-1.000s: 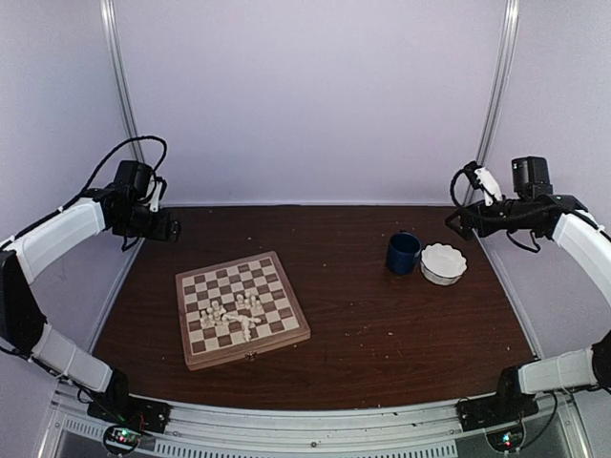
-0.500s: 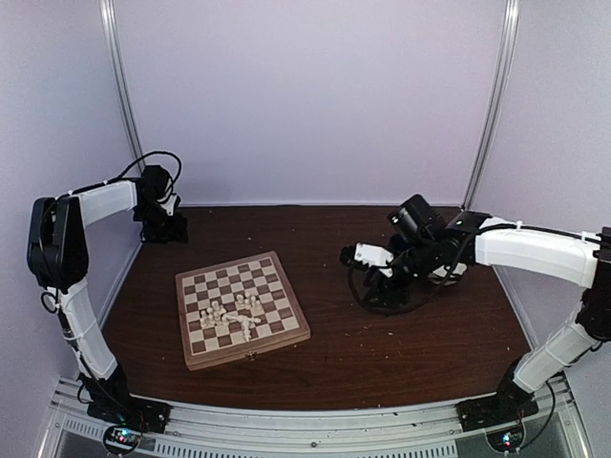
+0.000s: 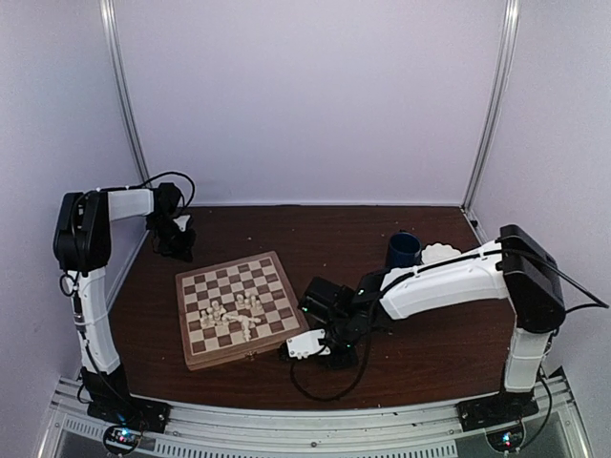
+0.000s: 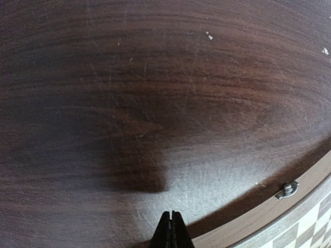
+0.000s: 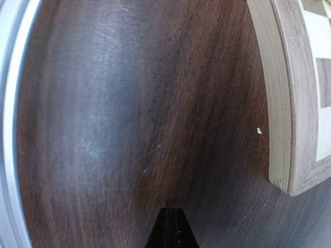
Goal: Set up the chess pieces on the board
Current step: Adjust the chessboard at the center of the board.
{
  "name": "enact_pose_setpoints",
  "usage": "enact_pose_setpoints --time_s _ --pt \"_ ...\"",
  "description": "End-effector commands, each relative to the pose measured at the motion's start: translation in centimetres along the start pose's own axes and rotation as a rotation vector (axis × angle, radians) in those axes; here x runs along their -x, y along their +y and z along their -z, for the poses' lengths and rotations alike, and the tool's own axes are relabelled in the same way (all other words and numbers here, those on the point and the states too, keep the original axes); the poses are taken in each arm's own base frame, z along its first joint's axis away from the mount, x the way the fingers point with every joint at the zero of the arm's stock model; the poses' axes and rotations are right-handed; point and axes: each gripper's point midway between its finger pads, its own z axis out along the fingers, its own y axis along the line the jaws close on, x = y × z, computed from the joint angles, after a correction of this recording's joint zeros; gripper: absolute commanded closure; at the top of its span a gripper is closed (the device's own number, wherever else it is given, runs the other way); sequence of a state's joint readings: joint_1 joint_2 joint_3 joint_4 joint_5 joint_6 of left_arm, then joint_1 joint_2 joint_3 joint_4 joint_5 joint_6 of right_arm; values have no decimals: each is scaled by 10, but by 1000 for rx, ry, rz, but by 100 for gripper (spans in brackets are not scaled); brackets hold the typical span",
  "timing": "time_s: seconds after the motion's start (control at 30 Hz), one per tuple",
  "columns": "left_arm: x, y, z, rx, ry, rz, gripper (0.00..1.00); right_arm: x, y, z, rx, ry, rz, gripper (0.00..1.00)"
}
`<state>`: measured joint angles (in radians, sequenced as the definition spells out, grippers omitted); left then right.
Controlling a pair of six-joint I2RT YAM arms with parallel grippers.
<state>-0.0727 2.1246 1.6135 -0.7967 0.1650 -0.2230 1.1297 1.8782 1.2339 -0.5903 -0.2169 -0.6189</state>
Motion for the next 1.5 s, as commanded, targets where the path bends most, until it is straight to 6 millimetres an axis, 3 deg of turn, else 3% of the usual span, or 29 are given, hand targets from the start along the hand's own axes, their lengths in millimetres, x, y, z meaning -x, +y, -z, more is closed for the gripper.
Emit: enact_pose_setpoints --time_s 0.0,0.13,0.37,0.7,0.97,1.13,1.23,1.3,1.4,1.47 --pt "-10 4 -9 -11 42 4 100 18 -29 -13 -126 32 -16 100" --pt "-18 5 -14 -17 66 3 100 19 -39 -24 -160 48 -40 100" --pt "-38 -4 -7 -50 100 8 100 14 -66 -25 -246 65 -109 100" --pt "-99 -26 8 -37 175 -27 100 -2 -129 -9 -282 20 -289 100" --pt "-144 -83 13 -58 218 -118 100 -34 -195 11 -338 -10 -433 100" --pt "-163 -127 20 -101 216 -168 100 -55 -221 28 -361 -21 -503 100" --pt "-164 -142 35 -129 201 -186 100 -70 -225 52 -387 -8 -523 100" --pt "-151 -142 51 -103 155 -206 100 -75 -220 76 -417 -10 -509 100" --pt "-119 -141 68 -53 72 -246 100 -74 -190 108 -416 -19 -441 97" --pt "-98 -147 69 -55 54 -253 100 -68 -157 115 -364 -29 -381 96"
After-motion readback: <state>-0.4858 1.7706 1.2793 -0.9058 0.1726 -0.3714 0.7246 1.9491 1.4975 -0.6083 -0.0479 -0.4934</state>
